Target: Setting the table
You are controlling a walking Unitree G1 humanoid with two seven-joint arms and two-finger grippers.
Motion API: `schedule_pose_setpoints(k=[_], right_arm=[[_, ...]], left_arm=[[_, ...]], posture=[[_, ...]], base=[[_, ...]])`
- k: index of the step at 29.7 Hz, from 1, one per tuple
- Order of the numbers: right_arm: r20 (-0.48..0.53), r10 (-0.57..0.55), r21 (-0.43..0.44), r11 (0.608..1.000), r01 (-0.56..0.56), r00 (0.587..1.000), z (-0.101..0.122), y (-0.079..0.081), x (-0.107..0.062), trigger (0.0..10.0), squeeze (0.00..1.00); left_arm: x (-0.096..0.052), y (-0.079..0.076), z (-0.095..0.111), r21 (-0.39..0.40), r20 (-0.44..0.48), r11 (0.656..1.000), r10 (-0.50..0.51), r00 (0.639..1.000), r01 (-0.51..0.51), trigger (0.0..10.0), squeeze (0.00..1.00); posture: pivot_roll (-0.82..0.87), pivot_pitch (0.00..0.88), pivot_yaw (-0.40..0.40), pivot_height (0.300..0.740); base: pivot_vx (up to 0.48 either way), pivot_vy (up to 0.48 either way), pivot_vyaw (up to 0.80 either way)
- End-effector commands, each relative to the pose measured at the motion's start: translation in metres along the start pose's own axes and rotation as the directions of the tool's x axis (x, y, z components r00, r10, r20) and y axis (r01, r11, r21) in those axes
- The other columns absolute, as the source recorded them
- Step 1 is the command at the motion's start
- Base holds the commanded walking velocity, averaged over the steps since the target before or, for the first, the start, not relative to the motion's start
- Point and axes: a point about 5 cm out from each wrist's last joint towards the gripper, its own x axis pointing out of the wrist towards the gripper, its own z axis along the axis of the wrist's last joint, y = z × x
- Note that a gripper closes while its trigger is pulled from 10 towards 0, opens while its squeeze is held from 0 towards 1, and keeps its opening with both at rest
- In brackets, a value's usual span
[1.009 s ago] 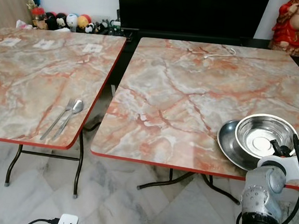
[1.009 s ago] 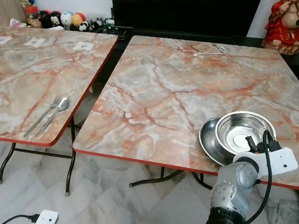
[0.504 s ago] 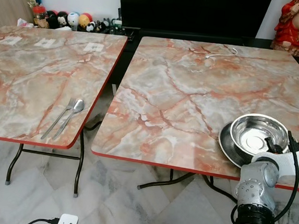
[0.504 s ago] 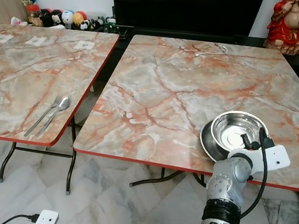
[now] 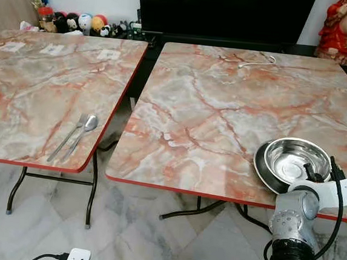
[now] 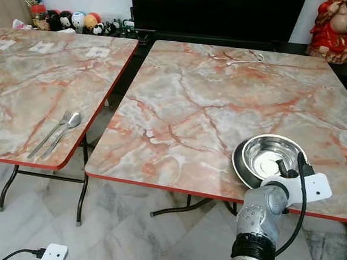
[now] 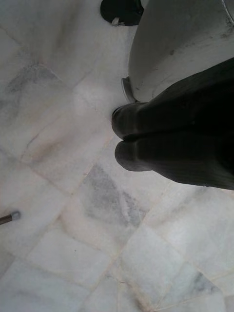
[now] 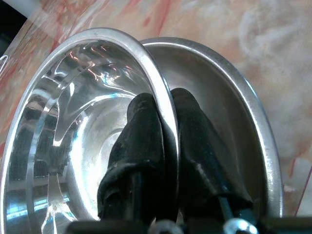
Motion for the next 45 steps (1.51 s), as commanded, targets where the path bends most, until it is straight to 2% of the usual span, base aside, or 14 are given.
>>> schedule_pose_setpoints(k=[1, 9, 10, 22, 34, 42, 44, 45], right_arm=[[0.008, -0.001, 0.011, 1.0, 0.001, 1.0, 0.002, 0.002, 0.0, 10.0, 1.0], [0.008, -0.001, 0.011, 1.0, 0.001, 1.0, 0.002, 0.002, 0.0, 10.0, 1.0], [0.008, -0.005, 0.009, 1.0, 0.005, 1.0, 0.002, 0.001, -0.001, 10.0, 0.0], [0.002, -0.024, -0.008, 1.0, 0.024, 1.0, -0.002, -0.007, -0.005, 10.0, 0.0], [0.027, 0.032, -0.032, 0.999, -0.031, 0.999, 0.002, 0.004, -0.008, 10.0, 0.0], [0.02, 0.021, -0.035, 0.999, -0.021, 1.0, 0.0, 0.002, -0.01, 10.0, 0.0], [0.019, 0.022, -0.035, 0.999, -0.021, 1.0, 0.0, 0.002, -0.009, 10.0, 0.13], [0.016, 0.024, -0.036, 0.999, -0.024, 1.0, 0.0, 0.002, -0.009, 10.0, 0.49]], left_arm=[[-0.001, 0.003, -0.004, -0.011, -0.01, 1.0, 0.014, 1.0, -0.014, 10.0, 0.0], [-0.001, 0.003, -0.004, -0.011, -0.01, 1.0, 0.014, 1.0, -0.014, 10.0, 0.0], [-0.001, 0.003, -0.004, -0.01, -0.01, 1.0, 0.014, 1.0, -0.015, 10.0, 0.0], [-0.001, 0.003, -0.003, -0.007, -0.008, 1.0, 0.014, 1.0, -0.014, 10.0, 0.0], [-0.001, 0.002, -0.003, -0.009, -0.006, 1.0, 0.016, 1.0, -0.016, 10.0, 0.0], [-0.001, 0.002, -0.003, -0.012, -0.008, 1.0, 0.012, 1.0, -0.012, 10.0, 0.0], [-0.001, 0.002, -0.003, -0.011, -0.008, 1.0, 0.012, 1.0, -0.012, 10.0, 0.0], [-0.001, 0.002, -0.003, -0.011, -0.008, 1.0, 0.011, 1.0, -0.011, 10.0, 0.0]], posture=[[0.08, 0.0, 0.023, 0.74], [0.08, 0.0, 0.023, 0.74], [0.08, 0.0, 0.021, 0.74], [0.07, 0.0, 0.022, 0.74], [0.07, 0.0, 0.018, 0.74], [0.07, 0.0, 0.016, 0.74], [0.07, 0.0, 0.016, 0.74], [0.07, 0.0, 0.015, 0.74]], base=[[0.0, 0.0, 0.0], [0.0, 0.0, 0.0], [0.0, 0.0, 0.0], [0.0, 0.0, 0.0], [0.0, 0.0, 0.0], [0.0, 0.0, 0.0], [0.0, 0.0, 0.0], [0.0, 0.0, 0.0]])
